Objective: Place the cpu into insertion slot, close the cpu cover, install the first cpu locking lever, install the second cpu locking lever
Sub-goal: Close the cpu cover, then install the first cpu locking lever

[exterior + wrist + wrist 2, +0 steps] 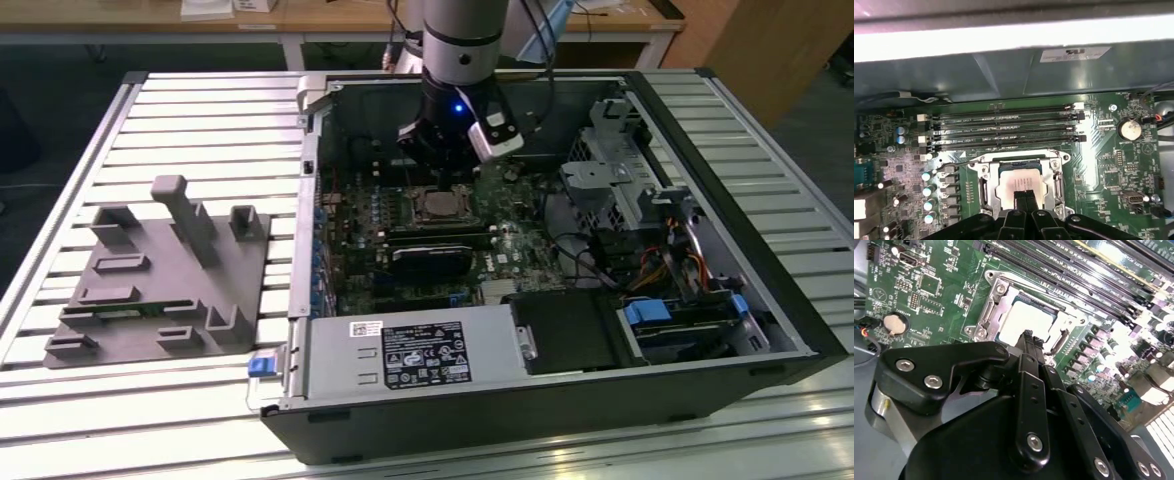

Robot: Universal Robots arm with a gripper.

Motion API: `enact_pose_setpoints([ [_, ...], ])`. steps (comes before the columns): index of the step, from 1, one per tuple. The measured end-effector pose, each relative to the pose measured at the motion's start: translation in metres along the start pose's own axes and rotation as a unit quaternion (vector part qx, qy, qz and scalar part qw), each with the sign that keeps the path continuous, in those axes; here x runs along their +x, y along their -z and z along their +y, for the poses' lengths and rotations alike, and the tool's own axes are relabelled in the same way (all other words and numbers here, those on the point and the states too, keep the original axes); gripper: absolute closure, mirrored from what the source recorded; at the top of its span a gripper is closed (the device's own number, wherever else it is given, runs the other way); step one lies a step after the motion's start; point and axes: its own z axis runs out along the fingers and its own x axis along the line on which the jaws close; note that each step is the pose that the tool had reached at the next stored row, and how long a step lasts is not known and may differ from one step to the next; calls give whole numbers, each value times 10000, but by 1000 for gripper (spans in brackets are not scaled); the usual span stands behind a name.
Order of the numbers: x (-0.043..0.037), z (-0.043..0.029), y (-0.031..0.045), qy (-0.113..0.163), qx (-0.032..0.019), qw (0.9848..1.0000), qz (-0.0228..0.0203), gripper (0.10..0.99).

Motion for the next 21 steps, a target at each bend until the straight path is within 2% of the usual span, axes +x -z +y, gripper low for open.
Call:
enact_pose_setpoints([
  [2, 0, 1, 21, 0, 0, 10000, 0, 980],
  [12, 3, 1, 26, 0, 0, 10000, 0, 980],
  [21, 89, -7, 27, 0, -1, 10000, 0, 980],
])
